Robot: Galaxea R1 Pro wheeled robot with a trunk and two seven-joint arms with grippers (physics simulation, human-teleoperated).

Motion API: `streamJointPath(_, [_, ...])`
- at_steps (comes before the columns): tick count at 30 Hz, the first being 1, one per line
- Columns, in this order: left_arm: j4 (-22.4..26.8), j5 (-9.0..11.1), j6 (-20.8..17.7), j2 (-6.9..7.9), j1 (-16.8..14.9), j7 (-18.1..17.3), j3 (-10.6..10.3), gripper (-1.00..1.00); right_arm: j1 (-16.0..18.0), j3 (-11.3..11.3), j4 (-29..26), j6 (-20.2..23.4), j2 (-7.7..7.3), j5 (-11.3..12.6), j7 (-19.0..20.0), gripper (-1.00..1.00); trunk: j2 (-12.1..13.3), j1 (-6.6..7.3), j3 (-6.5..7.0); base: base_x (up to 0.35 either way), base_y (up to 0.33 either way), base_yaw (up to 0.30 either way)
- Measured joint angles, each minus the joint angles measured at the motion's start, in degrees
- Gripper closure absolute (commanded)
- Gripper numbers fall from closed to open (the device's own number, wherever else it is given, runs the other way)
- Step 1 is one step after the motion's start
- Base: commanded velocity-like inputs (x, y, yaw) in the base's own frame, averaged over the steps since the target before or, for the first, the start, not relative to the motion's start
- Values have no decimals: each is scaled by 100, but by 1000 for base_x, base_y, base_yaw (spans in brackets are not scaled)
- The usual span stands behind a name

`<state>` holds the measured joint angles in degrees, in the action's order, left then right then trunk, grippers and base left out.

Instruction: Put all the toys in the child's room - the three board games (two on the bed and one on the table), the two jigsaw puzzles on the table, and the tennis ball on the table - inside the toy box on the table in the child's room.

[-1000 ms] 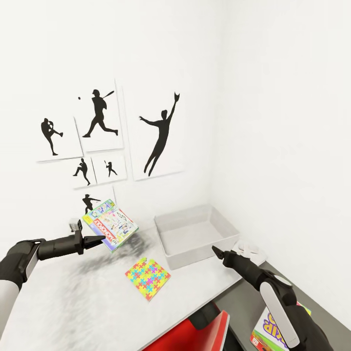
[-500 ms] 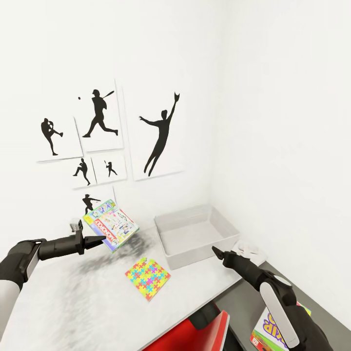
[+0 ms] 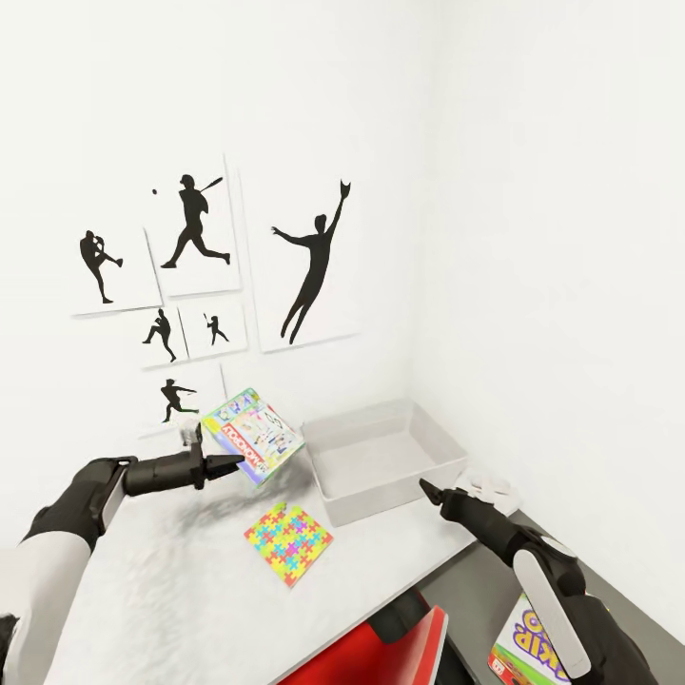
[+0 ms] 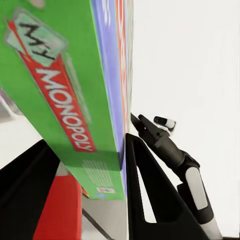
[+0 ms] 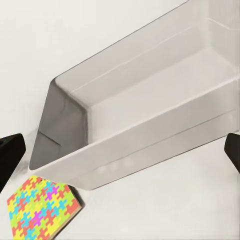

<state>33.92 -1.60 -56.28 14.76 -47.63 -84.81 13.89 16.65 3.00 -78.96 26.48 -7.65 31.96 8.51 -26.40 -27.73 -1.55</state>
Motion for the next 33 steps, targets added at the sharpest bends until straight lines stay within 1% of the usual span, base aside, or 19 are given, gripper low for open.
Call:
streamJointPath(1, [-1,1,-81,-112,-129,231,-4,100,0,-15,-3,0,-5,6,-3,-100,0,0,0,0,0,0])
streamJointPath(2, [-5,7,-119,-171,-207,361,-4,100,0,-23,-5,0,-7,9,-4,-100,-1,0,0,0,0,0])
streamJointPath(6, [-104,25,-269,-667,-890,1364,-14,100,0,-57,-21,0,-13,3,-7,-100,0,0,1,0,0,0])
streamJointPath(7, [-146,41,-285,-731,-990,1494,-14,100,2,-59,-22,0,-15,3,-8,-100,-1,1,0,0,0,0])
streamJointPath(8, [-272,-14,-264,-838,-1171,1748,-23,100,4,-61,-26,0,-18,5,-8,-100,1,0,0,0,0,0])
streamJointPath(9, [-448,18,-286,-936,-1363,2011,-20,100,6,-62,-30,0,-20,6,-8,-100,0,0,0,0,0,0])
streamJointPath(10, [-675,-2,-275,-1029,-1566,2295,-27,100,7,-63,-43,0,-21,7,-8,-100,0,0,0,0,0,0])
streamJointPath(11, [-802,23,-281,-1077,-1677,2450,-23,100,7,-63,-57,0,-21,8,-8,-100,-1,0,0,0,0,0])
streamJointPath(12, [-1062,-24,-248,-1165,-1884,2763,-39,100,8,-64,-108,3,-22,4,-8,-100,0,0,0,0,0,0])
streamJointPath(14, [-1524,24,-250,-1329,-2276,3435,-23,100,-20,-62,-351,6,-23,-16,-8,-100,-1,1,0,0,0,0])
streamJointPath(15, [-1671,41,-250,-1403,-2427,3745,-9,100,-93,-59,-560,17,-21,-24,-8,-100,-1,1,0,0,0,0])
streamJointPath(17, [-1830,82,-259,-1548,-2617,4183,13,100,-332,-48,-899,45,-18,-29,-8,-100,-2,1,0,0,0,0])
streamJointPath(18, [-1869,85,-258,-1612,-2670,4305,16,100,-428,-53,-990,59,-17,-28,-8,-100,-1,1,0,0,0,0])
streamJointPath(21, [-1919,91,-255,-1735,-2733,4472,24,100,-553,-61,-1099,133,-15,-12,-3,-100,-1,1,0,0,0,0])
streamJointPath(23, [-1947,74,-243,-1775,-2748,4523,22,100,-583,-72,-1125,267,-12,6,18,-100,-1,0,0,0,0,0])
streamJointPath(25, [-1972,70,-234,-1800,-2758,4560,23,100,-605,-81,-1141,527,15,31,63,-100,-1,0,0,0,0,0])
streamJointPath(27, [-1982,65,-227,-1808,-2761,4593,23,100,-614,-97,-1146,674,47,45,93,-100,-1,0,0,0,0,0])
streamJointPath(32, [-1991,51,-215,-1819,-2764,4749,20,100,-606,-277,-1152,898,70,108,126,-100,-1,0,0,0,0,0])
streamJointPath(33, [-1991,53,-215,-1821,-2764,4794,21,100,-602,-303,-1152,1020,66,149,135,-100,-1,0,0,0,0,0])
